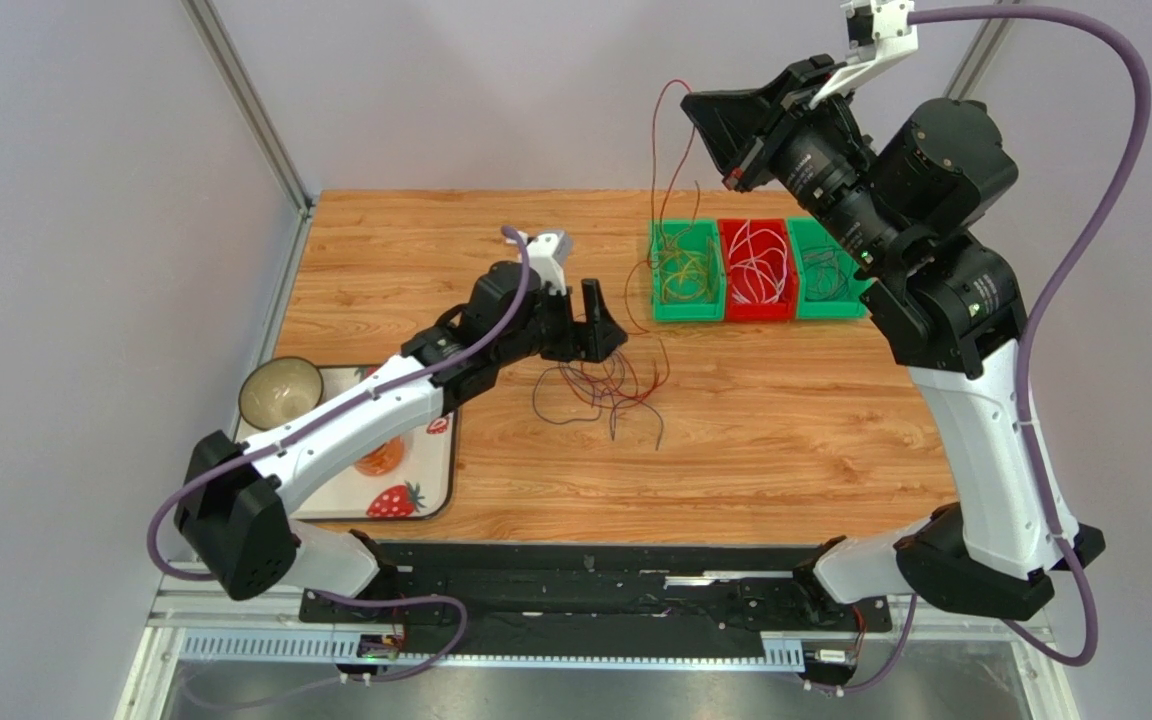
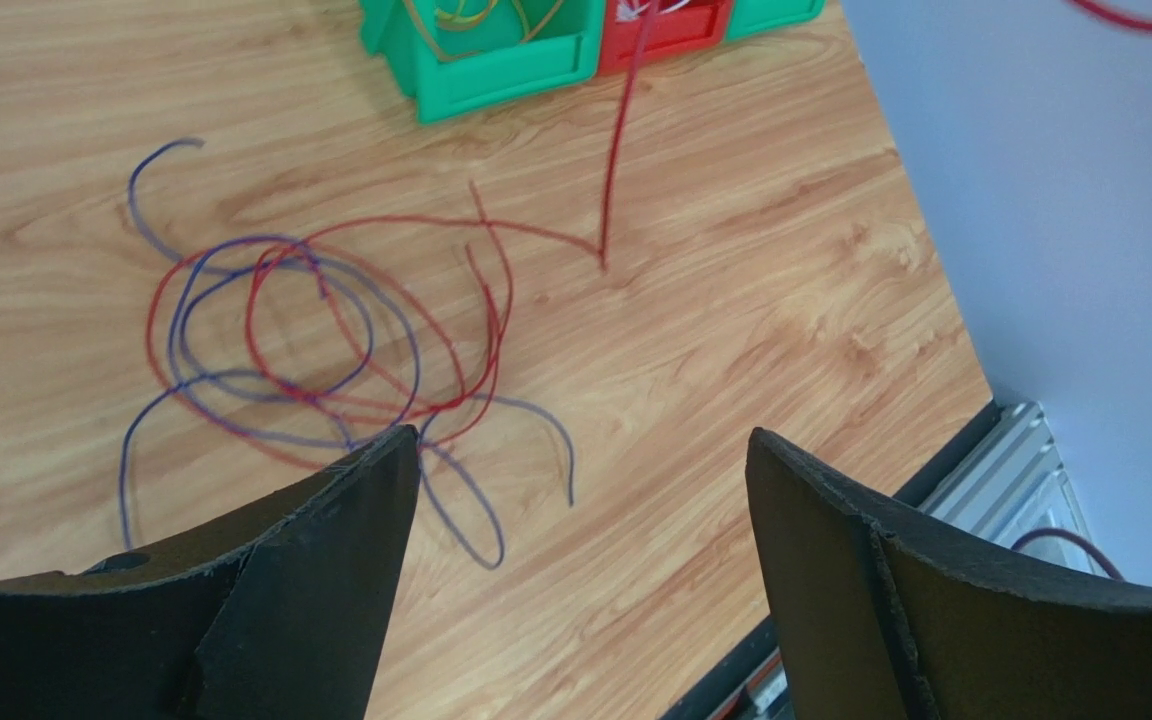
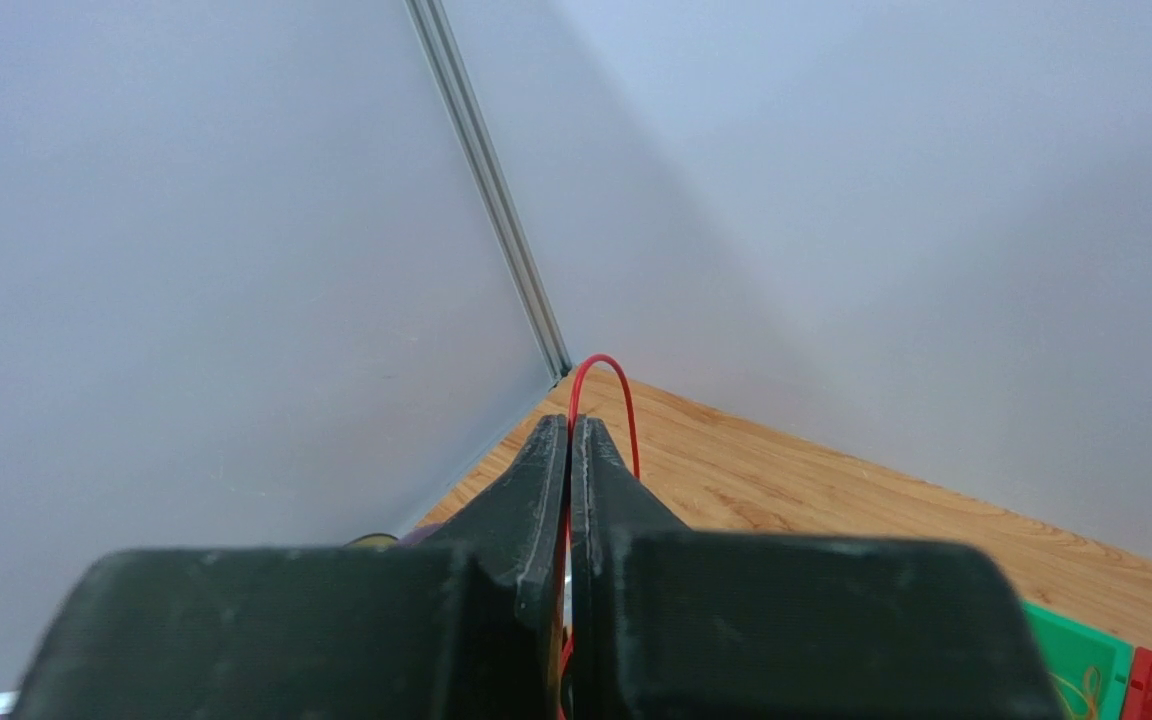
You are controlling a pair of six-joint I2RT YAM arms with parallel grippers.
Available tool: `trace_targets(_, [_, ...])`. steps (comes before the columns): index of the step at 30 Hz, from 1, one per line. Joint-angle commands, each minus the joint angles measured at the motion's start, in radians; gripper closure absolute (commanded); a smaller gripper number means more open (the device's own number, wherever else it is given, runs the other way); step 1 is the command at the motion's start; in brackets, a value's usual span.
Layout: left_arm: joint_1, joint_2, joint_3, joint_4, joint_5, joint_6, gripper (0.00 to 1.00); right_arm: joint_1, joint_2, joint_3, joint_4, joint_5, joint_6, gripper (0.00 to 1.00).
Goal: Untangle the cables
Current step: Untie the cable.
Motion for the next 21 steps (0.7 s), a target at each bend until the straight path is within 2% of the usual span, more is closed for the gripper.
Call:
trace_targets(1, [-0.043, 0.108, 0.119, 0.096, 0.006, 0.068, 0.13, -0.002, -0.042, -0.015, 0.056, 0.017, -0.02, 1.0])
trace_targets(7, [-0.074, 0.233, 0.234, 0.08, -0.105, 0.08, 0.17, -0.002, -0.065, -0.038, 0.047, 0.024, -0.043, 1.0])
trace_targets(10, [-0.075, 0.286, 0.271, 0.059, -0.139, 0.077, 0.3, -0.002, -0.076, -0.05, 0.044, 0.031, -0.057, 1.0])
trace_targets(11, [-0.075, 0.297, 0.287, 0.057, -0.145, 0.076, 0.37, -0.003, -0.082, -0.059, 0.041, 0.035, -0.06, 1.0])
trace_targets(12, [-0.075, 0.312, 0.293, 0.056, -0.148, 0.077, 0.64, -0.004, -0.087, -0.064, 0.038, 0.04, -0.068, 1.0])
trace_targets(13, [-0.075, 0.314, 0.296, 0.057, -0.145, 0.077, 0.84, -0.004, -0.091, -0.07, 0.036, 0.04, -0.071, 1.0])
trace_targets(14, [-0.075, 0.314, 0.3, 0.056, -0.142, 0.077, 1.0, -0.002, -0.102, -0.088, 0.038, 0.041, -0.074, 1.0])
trace_targets(18, [-0.089, 0.244, 0.305, 0.024, -0.148, 0.105, 1.0, -0.002, -0.128, -0.15, 0.035, 0.124, -0.086, 1.0])
trace_targets(21, [-0.09, 0.159, 0.336, -0.071, -0.168, 0.143, 1.0, 0.0, -0.13, -0.17, 0.007, 0.194, -0.086, 1.0])
